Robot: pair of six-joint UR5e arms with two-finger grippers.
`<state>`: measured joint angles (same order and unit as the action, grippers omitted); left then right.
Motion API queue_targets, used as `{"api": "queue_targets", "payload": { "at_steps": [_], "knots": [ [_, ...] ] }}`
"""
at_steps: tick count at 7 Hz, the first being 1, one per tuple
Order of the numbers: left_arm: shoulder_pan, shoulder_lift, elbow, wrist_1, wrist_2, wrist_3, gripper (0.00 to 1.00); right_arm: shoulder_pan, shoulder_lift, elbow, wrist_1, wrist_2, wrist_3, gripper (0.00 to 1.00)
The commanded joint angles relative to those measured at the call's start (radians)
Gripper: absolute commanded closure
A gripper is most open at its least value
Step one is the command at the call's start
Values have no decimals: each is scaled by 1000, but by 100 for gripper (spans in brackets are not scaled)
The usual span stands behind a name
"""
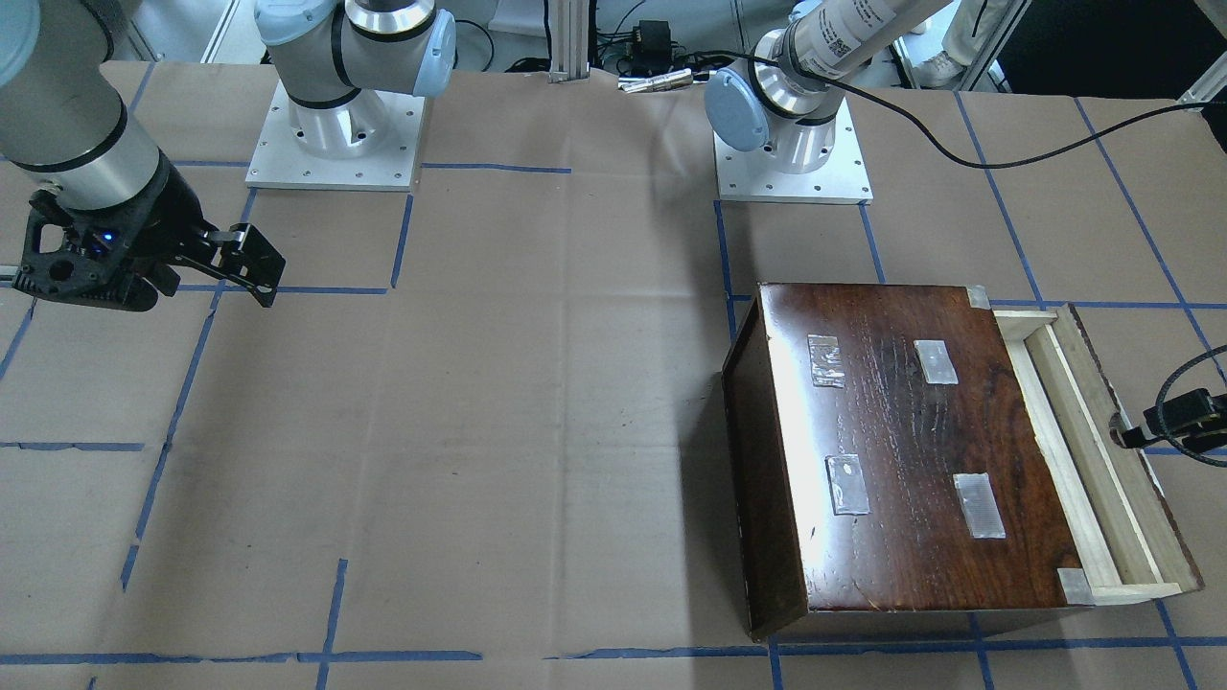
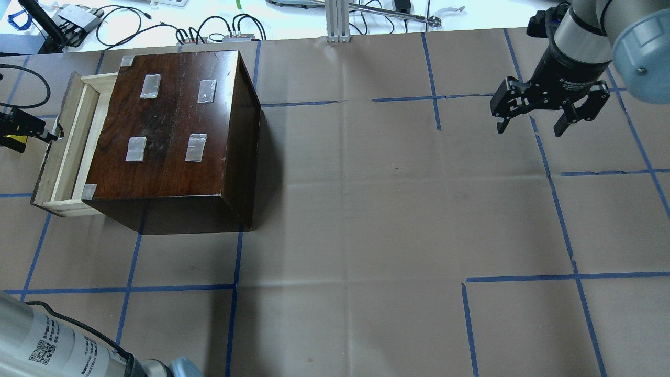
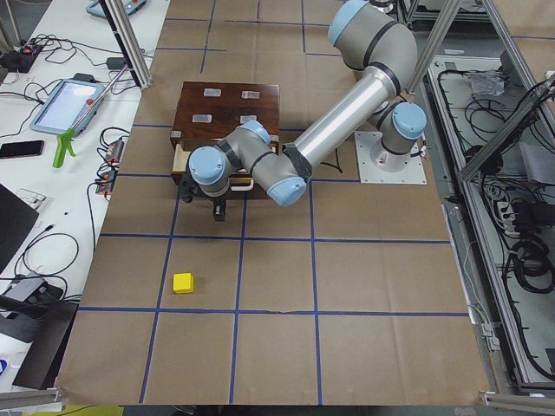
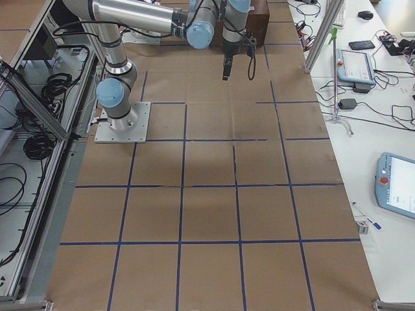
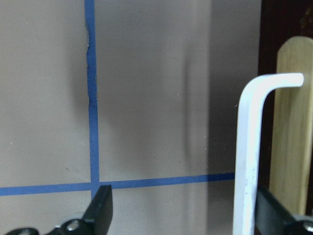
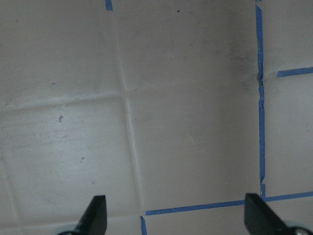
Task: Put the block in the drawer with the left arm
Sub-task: 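Move the left gripper over the yellow cube beside the cabinet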
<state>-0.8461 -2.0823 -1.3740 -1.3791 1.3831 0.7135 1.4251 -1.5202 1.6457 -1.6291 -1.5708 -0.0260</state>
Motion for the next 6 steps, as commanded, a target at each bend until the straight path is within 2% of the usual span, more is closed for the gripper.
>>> {"api": "queue_targets", "payload": {
  "at_steps": [1,3,4,6],
  "knots": [
    [-2,21,42,-3,5,-6,1,0,0,0,0,0,0,0],
    [-10,25,62,-3,80,-9,1,0,0,0,0,0,0,0],
    [-10,15,78,26,86,-14,1,0,0,0,0,0,0,0],
    [-8,-50,189,45,91,-25,1,0,0,0,0,0,0,0]
  ]
}}
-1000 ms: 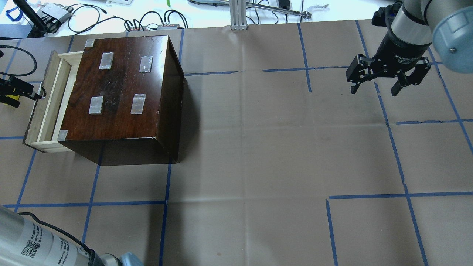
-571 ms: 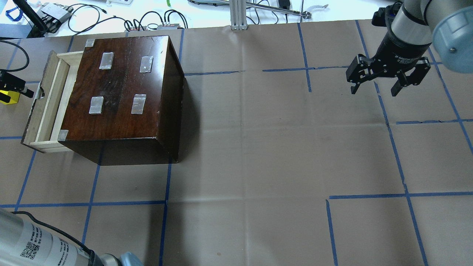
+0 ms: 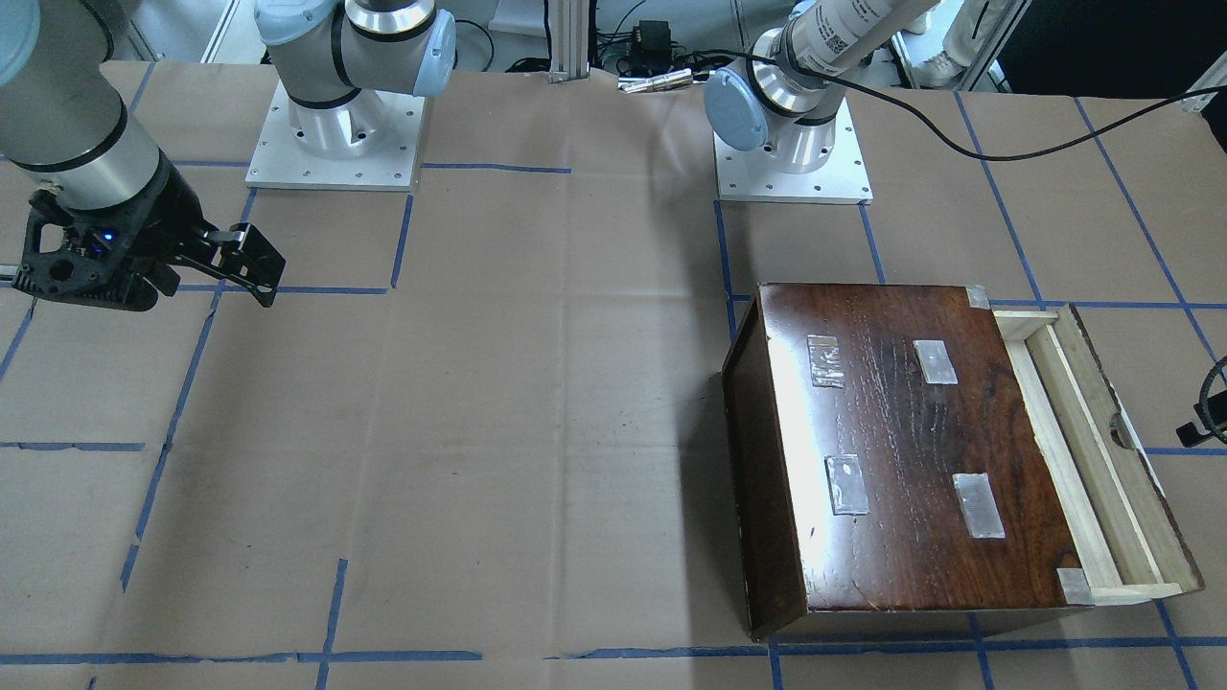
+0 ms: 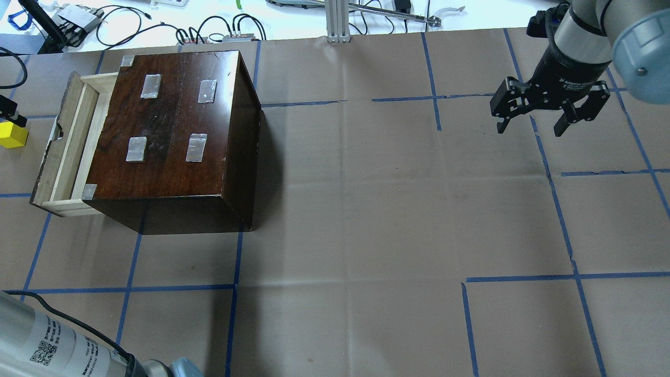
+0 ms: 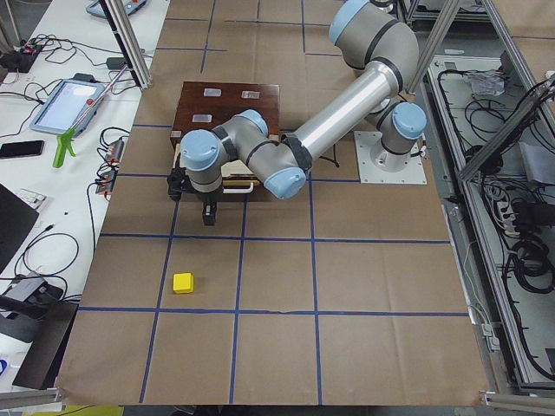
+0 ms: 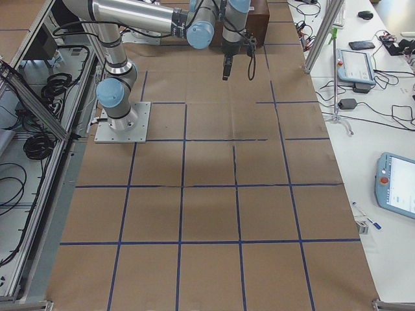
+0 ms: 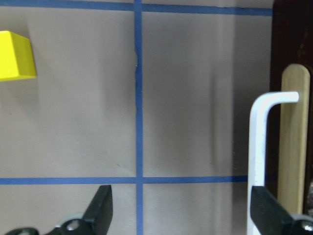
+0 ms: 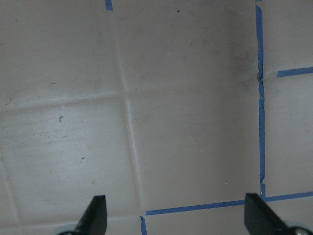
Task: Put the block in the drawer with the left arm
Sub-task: 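Move the left gripper over the yellow cube beside the cabinet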
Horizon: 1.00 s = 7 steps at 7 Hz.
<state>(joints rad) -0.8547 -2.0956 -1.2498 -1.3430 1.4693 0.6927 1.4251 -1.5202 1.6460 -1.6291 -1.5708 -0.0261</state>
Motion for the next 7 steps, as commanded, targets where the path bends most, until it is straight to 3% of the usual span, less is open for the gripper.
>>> {"api": "queue_targets", "payload": {
  "at_steps": [1,7],
  "knots": [
    [2,-93,143,8,6,-4,1,0,-2,0,0,0,0,0],
    [11,-518,763,-198,29,8,1,0,-2,0,0,0,0,0]
  ]
}}
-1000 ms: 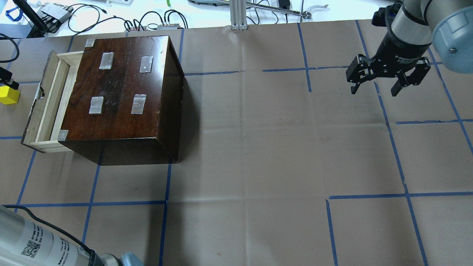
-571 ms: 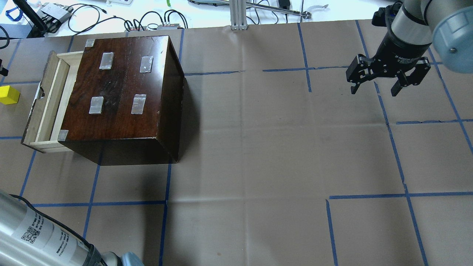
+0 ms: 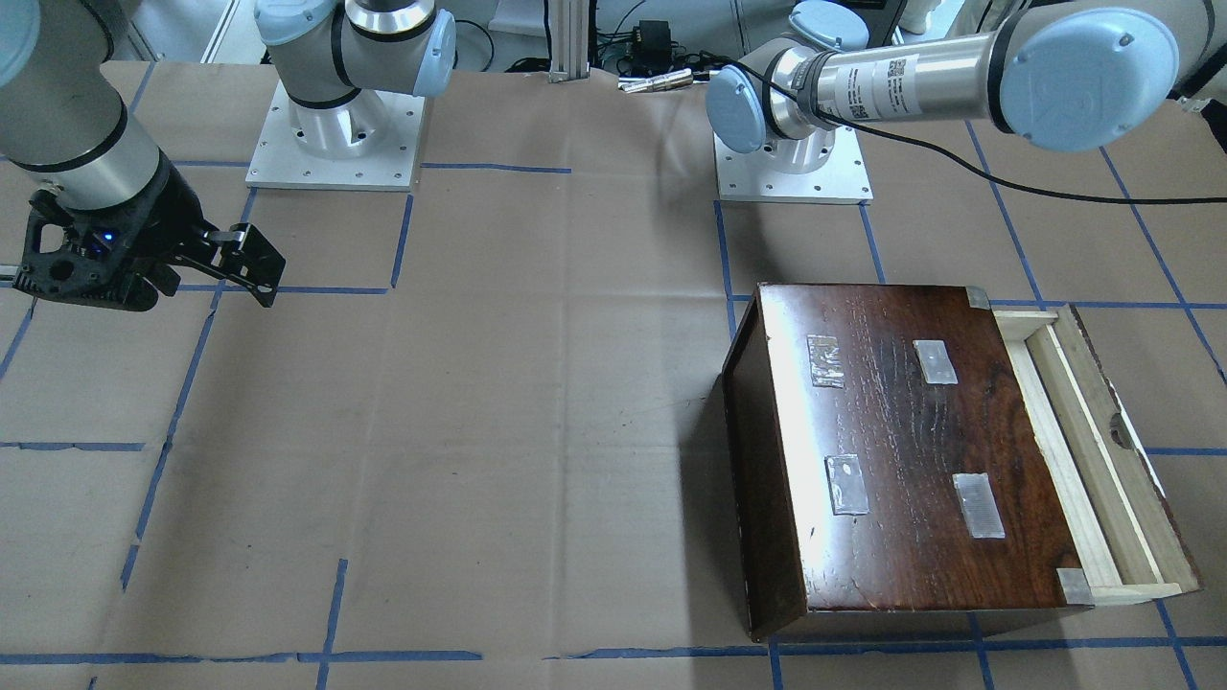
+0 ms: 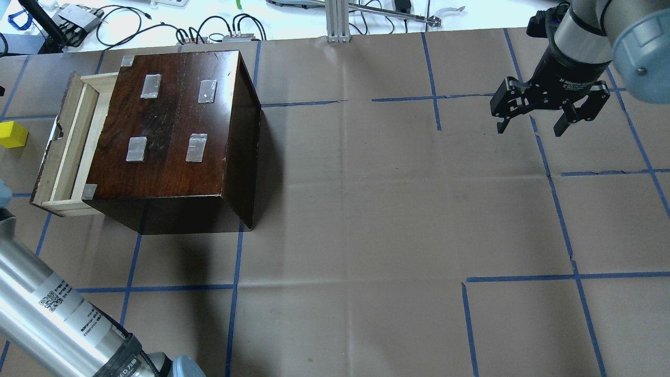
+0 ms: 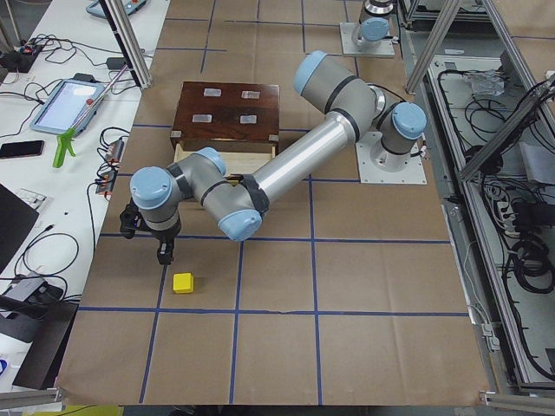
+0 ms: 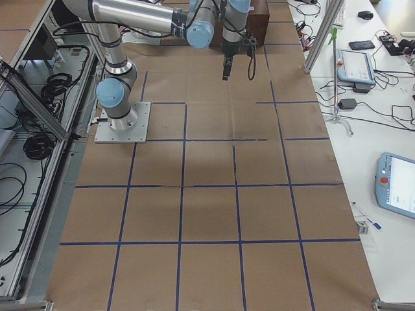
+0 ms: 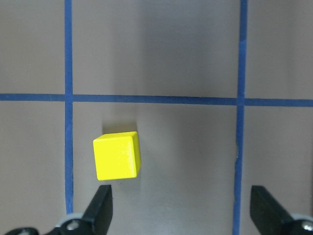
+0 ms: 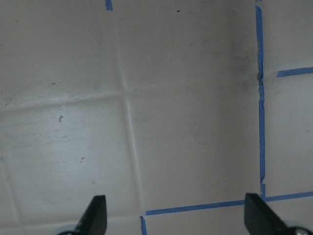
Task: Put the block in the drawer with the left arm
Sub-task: 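Move the left gripper over the yellow cube beside the cabinet, then lower and close the left gripper on the yellow cube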
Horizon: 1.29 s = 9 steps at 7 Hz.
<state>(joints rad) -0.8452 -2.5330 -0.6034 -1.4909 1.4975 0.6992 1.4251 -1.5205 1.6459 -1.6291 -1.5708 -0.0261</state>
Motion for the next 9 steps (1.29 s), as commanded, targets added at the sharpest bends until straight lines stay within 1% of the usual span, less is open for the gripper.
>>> {"api": "queue_targets", "payload": {
  "at_steps": [1,2,3,5,7,8,9],
  "knots": [
    [3,-137,172,-58,1,3,1,0,0,0,0,0,0,0],
    [23,-177,192,-60,0,3,2,0,0,0,0,0,0,0],
    [41,-197,191,-60,-2,19,2,0,0,0,0,0,0,0],
    [40,-214,177,-64,7,19,2,0,0,0,0,0,0,0],
    [43,-254,175,-63,24,16,2,0,0,-2,0,0,0,0],
    [43,-257,177,-61,53,16,6,0,0,0,0,0,0,0],
    [43,-257,177,-61,55,14,26,0,0,0,0,0,2,0]
  ]
}}
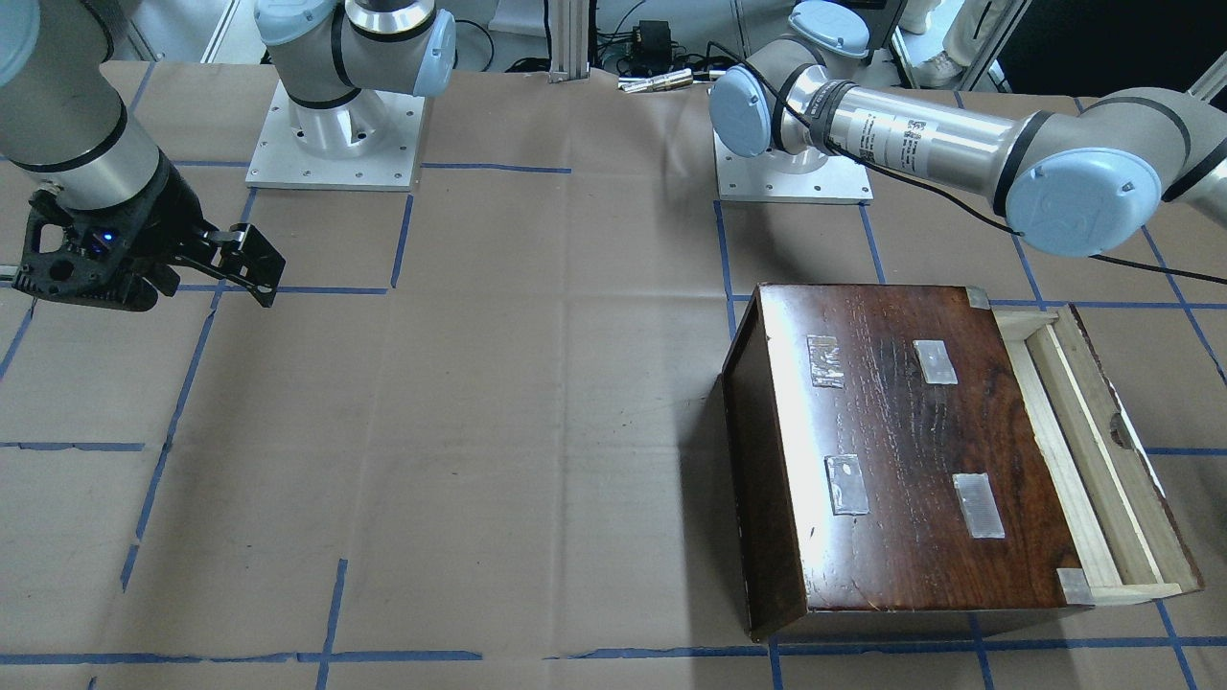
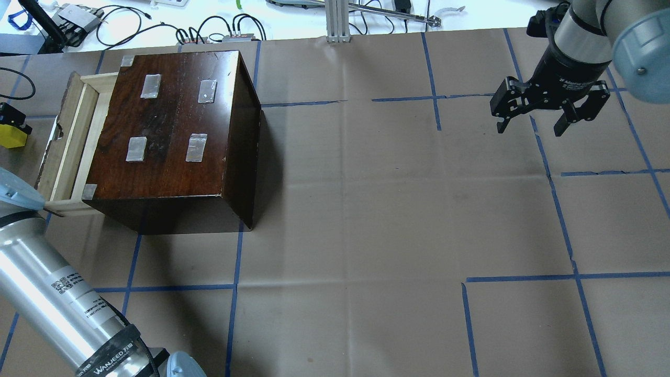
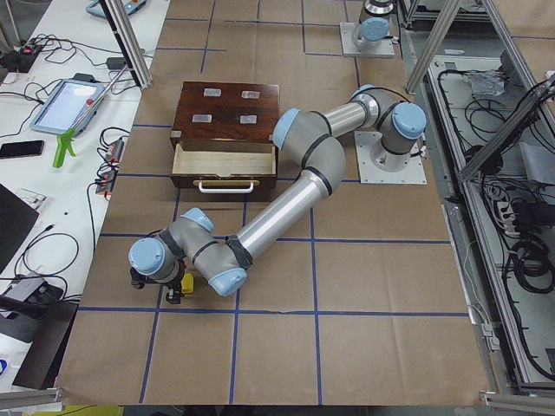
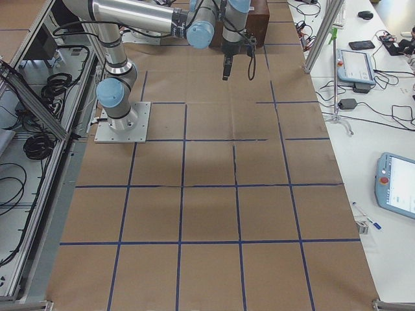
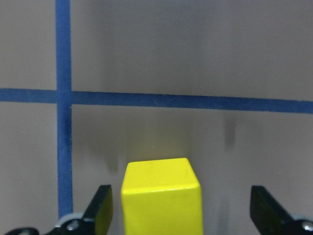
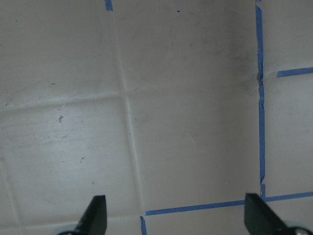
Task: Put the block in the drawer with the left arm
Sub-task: 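Lower and close the left gripper on the yellow cube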
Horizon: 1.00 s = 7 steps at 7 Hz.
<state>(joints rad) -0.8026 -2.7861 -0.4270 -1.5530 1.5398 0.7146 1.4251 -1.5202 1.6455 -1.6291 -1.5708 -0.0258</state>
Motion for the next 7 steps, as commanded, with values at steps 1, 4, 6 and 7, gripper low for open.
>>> {"api": "queue_targets", "payload": {
  "at_steps": [1,4,6,7],
  "knots": [
    [0,-3,1,-1,13,0,42,0,0,0,0,0,0,0],
    [2,20,11,-48,13,-1,63,0,0,0,0,2,0,0],
    [2,135,-1,-190,10,-10,66,0,0,0,0,0,0,0],
    [2,178,-4,-303,11,-44,69,0,-2,0,0,0,0,0]
  ]
}}
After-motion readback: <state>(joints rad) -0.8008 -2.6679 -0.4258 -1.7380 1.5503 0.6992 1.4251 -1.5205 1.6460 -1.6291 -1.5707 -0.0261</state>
